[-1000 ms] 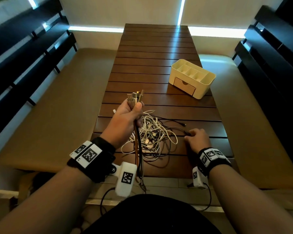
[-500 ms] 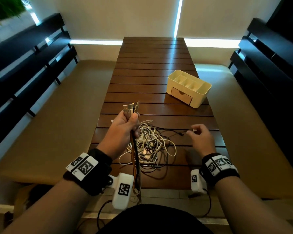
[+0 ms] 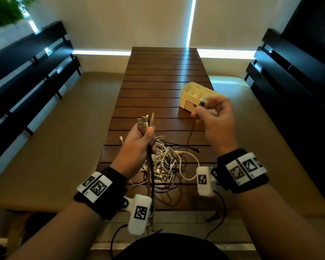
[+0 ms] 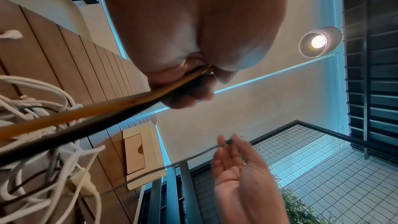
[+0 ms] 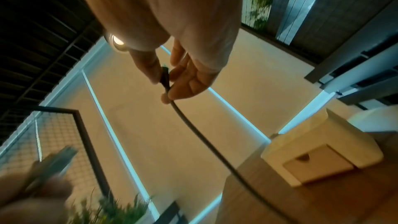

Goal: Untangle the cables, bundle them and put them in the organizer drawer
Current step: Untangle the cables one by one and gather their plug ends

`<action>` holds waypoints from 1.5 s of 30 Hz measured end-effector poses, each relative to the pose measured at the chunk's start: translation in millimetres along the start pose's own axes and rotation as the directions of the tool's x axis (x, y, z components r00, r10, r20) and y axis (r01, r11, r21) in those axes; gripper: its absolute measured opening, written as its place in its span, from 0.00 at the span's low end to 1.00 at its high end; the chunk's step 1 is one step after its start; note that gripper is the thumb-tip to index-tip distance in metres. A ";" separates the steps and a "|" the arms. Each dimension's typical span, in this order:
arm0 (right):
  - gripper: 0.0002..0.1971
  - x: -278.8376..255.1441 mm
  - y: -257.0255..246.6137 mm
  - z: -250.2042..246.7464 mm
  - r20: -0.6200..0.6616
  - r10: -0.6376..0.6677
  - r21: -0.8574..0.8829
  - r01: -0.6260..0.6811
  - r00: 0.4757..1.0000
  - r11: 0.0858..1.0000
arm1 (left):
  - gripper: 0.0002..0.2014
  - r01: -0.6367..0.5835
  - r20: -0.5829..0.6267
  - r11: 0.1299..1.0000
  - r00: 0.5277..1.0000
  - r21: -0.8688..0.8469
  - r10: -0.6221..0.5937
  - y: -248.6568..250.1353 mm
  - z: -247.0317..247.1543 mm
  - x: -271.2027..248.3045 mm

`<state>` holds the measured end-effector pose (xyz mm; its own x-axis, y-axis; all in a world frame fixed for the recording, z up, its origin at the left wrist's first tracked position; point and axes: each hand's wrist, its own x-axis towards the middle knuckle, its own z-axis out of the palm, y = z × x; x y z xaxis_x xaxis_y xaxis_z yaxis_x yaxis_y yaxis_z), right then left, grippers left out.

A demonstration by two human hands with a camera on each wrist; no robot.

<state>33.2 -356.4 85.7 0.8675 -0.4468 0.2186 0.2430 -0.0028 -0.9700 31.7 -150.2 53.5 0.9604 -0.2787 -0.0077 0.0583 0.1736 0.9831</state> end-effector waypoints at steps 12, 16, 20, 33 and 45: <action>0.09 -60.5 24.6 38.6 0.276 0.107 -0.188 -0.056 0.955 0.981 | 0.06 0.015 -0.048 1.000 0.999 -0.006 -0.016 2.0 7.5 -8.7; 0.08 -64.4 19.3 44.2 0.237 0.082 -0.156 -0.046 0.968 0.987 | 0.06 0.011 -0.033 1.000 0.999 0.017 -0.011 0.2 7.9 -10.6; 0.07 -67.1 14.7 47.7 0.247 0.077 -0.149 -0.041 0.966 0.988 | 0.06 -0.006 -0.026 1.000 1.000 0.028 0.007 1.6 9.1 -12.1; 0.05 -69.0 10.8 51.6 0.247 0.101 -0.116 -0.074 0.964 0.990 | 0.07 -0.030 -0.025 0.999 0.999 0.029 0.030 0.1 3.2 -12.3; 0.14 -55.0 7.0 42.3 0.358 -0.032 -0.130 0.084 0.933 0.988 | 0.05 -0.026 0.042 0.998 0.999 -0.049 0.028 0.6 2.9 -17.6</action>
<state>5.5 -293.9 71.4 0.9571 -0.0962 0.2734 0.2567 -0.1572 -0.9536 14.0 -147.9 54.7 0.9492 -0.3135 0.0278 0.0463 0.2265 0.9729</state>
